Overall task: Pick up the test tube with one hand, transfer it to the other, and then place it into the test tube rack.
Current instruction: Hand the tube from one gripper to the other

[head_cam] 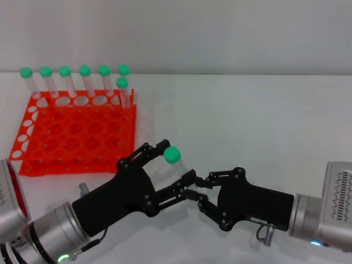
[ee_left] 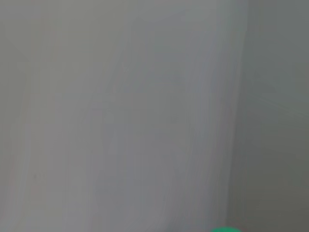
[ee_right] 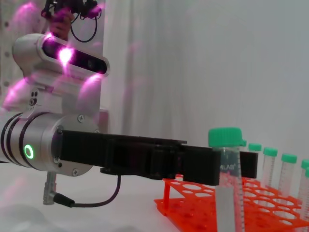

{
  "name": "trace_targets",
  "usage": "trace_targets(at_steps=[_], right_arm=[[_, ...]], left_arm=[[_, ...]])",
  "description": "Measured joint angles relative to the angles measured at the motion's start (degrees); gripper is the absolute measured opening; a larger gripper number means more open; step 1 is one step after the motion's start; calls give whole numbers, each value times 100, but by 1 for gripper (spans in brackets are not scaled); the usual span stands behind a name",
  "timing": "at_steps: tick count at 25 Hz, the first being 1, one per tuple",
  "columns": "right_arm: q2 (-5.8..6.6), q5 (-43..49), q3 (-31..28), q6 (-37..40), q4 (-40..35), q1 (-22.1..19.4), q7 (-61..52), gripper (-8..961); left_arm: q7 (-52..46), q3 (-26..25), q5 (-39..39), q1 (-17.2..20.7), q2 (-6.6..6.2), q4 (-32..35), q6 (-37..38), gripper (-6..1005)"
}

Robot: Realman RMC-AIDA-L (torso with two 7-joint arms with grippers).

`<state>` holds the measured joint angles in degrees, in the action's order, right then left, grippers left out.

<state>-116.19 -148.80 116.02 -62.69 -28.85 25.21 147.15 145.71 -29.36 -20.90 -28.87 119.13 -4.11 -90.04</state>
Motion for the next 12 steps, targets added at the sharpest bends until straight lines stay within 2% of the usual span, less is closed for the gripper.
trace_targets(at_steps=[7,12], right_arm=[[0,-8,0,-5,7,-6,-140,334],[0,-9,-8,-12,7,-25,-143,342]], left_arm=[[264,-24,-17,38,23,-121,10,872],[293,-43,-64,60,30,-260,92,678]])
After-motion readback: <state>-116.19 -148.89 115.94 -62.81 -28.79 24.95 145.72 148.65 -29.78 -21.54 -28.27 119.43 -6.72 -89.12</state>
